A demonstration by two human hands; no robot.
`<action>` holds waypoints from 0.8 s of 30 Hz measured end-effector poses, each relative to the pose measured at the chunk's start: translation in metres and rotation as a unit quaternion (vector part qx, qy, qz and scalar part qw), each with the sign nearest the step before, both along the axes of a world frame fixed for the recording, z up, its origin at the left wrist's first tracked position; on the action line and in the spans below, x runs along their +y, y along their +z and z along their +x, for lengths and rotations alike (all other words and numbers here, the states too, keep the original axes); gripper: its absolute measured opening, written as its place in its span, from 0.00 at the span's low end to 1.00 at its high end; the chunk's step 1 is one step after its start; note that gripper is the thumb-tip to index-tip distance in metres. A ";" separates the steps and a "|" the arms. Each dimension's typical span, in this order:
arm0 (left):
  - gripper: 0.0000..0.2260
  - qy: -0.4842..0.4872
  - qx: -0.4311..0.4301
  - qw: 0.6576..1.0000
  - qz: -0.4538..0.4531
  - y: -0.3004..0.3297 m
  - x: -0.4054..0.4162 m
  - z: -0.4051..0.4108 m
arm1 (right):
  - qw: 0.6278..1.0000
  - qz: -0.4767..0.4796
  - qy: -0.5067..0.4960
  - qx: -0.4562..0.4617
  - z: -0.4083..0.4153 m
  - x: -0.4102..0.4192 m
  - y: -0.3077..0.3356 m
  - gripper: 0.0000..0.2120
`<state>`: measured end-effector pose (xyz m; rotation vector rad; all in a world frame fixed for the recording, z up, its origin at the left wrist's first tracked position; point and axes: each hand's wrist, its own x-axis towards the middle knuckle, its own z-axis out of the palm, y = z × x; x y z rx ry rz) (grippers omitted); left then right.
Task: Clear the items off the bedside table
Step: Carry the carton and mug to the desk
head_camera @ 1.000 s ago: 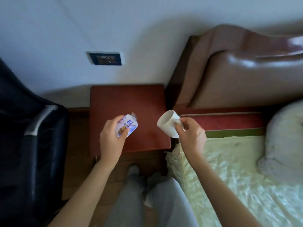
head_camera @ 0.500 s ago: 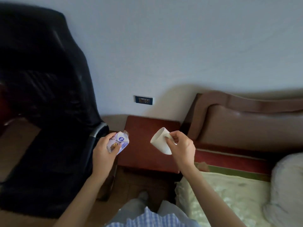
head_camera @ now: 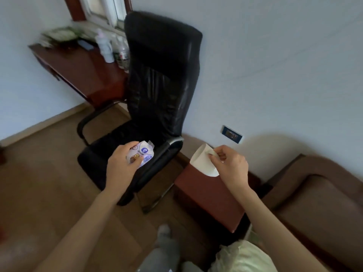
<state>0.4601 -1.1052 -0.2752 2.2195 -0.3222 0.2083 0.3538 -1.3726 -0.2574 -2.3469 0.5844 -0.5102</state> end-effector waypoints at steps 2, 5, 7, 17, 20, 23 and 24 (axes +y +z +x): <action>0.17 0.033 -0.003 0.999 0.009 0.008 0.023 -0.006 | 0.999 -0.002 0.036 0.001 0.009 0.016 0.004 0.04; 0.18 0.073 -0.007 0.997 0.009 0.019 0.060 -0.014 | 0.996 0.000 0.086 -0.005 0.026 0.048 0.011 0.04; 0.18 0.100 -0.017 0.995 0.010 0.025 0.087 -0.017 | 0.993 -0.008 0.120 -0.008 0.038 0.073 0.017 0.05; 0.18 0.212 -0.018 0.977 -0.032 0.044 0.255 -0.021 | 0.970 0.013 0.241 -0.039 0.104 0.241 0.046 0.04; 0.18 0.237 -0.022 0.971 -0.034 0.040 0.317 -0.024 | 0.967 0.026 0.249 -0.048 0.120 0.299 0.046 0.05; 0.18 0.261 -0.011 0.964 -0.044 0.033 0.373 -0.024 | 0.965 0.041 0.255 -0.051 0.134 0.352 0.044 0.04; 0.19 0.269 -0.006 0.962 -0.045 0.032 0.390 -0.024 | 0.964 0.047 0.256 -0.047 0.138 0.368 0.044 0.04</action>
